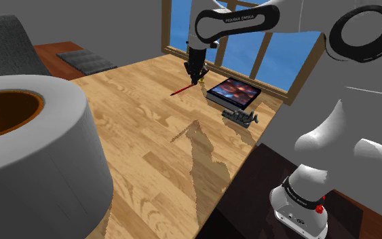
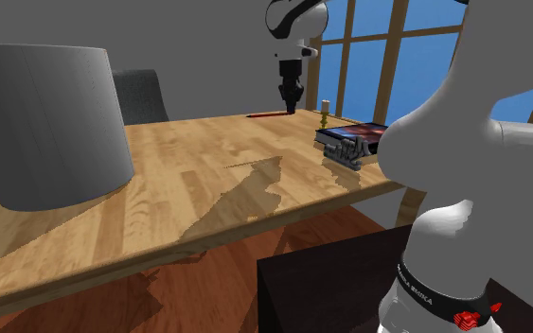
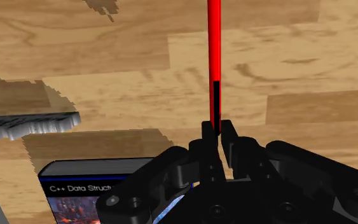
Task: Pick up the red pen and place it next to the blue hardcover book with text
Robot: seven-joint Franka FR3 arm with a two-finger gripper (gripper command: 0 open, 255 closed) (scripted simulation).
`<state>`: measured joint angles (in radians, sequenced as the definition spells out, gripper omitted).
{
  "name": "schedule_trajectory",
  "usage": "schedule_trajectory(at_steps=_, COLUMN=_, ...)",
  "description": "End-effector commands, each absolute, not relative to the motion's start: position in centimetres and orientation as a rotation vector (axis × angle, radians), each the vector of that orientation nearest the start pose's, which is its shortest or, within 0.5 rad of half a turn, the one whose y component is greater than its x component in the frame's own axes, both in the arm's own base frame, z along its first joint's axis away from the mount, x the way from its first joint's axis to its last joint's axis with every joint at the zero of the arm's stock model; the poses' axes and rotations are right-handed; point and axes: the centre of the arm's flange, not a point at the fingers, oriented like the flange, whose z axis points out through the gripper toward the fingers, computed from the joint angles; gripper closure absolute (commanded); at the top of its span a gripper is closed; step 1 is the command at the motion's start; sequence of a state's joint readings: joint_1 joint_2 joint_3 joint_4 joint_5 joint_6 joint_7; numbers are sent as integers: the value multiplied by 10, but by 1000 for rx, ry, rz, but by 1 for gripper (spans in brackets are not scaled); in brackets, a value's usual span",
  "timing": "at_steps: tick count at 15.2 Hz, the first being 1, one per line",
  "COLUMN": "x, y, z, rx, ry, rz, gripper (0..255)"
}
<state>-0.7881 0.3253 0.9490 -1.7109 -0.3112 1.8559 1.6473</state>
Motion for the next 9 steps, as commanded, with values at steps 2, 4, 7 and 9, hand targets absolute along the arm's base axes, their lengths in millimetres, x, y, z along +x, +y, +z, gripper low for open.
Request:
schedule_trajectory(at_steps=2, x=638, y=-7, z=460, rx=-2429, ry=2070, rz=-7, gripper=255)
schedule_trajectory(at_steps=4, x=652, y=-30, z=460, rx=-2429, ry=2070, rz=-7, gripper=255)
schedule_trajectory(at_steps=7, x=672, y=-64, z=460, rx=-2429, ry=2070, rz=-7, gripper=255)
schedule_trajectory(at_steps=9, x=686, y=-86, z=460, rx=-2429, ry=2070, rz=-7, gripper=255)
